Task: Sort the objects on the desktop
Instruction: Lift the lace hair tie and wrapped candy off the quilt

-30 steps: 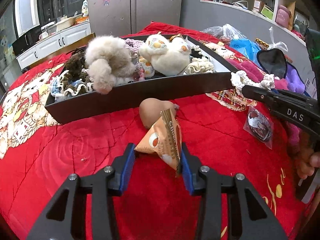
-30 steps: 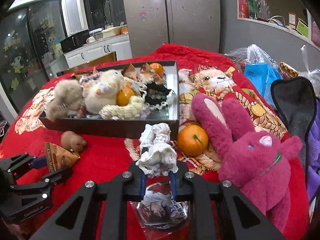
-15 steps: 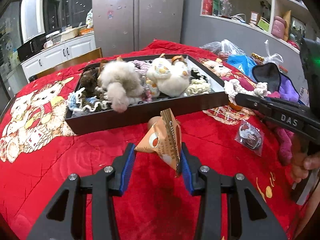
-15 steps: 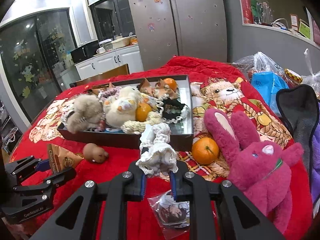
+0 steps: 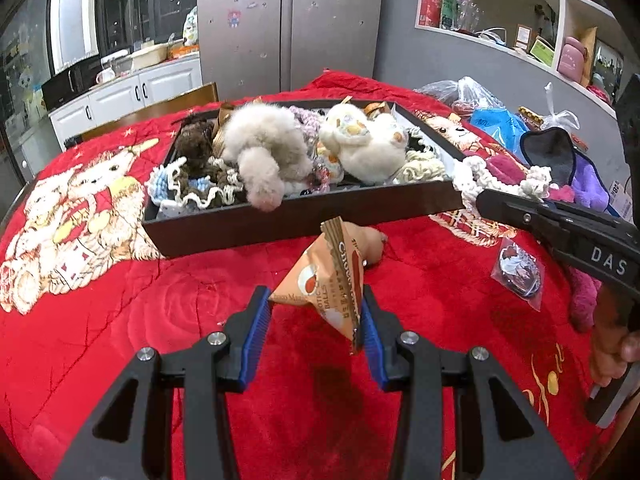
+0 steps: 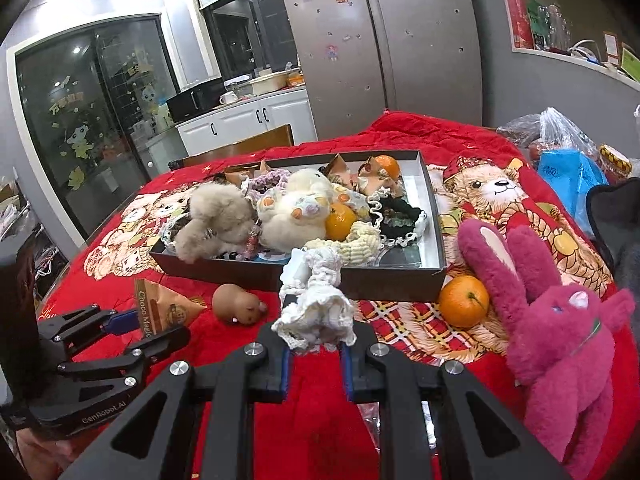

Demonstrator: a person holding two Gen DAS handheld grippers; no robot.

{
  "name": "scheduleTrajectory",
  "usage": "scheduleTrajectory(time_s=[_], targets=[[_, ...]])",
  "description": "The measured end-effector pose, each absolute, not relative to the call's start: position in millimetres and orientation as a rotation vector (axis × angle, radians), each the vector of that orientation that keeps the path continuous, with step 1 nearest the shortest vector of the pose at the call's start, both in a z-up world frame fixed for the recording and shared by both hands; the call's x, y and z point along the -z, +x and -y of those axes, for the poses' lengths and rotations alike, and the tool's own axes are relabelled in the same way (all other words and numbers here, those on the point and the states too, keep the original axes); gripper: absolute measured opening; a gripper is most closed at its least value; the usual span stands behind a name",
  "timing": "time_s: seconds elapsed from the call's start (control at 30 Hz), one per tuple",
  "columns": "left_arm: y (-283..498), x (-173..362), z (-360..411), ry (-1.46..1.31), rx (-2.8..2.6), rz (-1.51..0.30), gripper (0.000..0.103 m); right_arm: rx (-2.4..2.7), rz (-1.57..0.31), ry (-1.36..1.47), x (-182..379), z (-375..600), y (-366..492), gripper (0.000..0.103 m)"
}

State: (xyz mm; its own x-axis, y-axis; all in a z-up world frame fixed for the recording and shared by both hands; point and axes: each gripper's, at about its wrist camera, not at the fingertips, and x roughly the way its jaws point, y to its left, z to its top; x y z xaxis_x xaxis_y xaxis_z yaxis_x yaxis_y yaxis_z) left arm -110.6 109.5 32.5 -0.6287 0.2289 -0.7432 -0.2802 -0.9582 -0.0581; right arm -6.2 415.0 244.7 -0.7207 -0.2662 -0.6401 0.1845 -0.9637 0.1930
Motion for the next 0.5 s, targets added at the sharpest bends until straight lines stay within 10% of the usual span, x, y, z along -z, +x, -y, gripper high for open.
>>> scheduleTrajectory(time_s=[0.5], targets=[[-111, -43, -93, -1.151, -2.688, -0.061, 0.044, 2.638, 0.206, 0.984, -246, -395, -3, 0.019]])
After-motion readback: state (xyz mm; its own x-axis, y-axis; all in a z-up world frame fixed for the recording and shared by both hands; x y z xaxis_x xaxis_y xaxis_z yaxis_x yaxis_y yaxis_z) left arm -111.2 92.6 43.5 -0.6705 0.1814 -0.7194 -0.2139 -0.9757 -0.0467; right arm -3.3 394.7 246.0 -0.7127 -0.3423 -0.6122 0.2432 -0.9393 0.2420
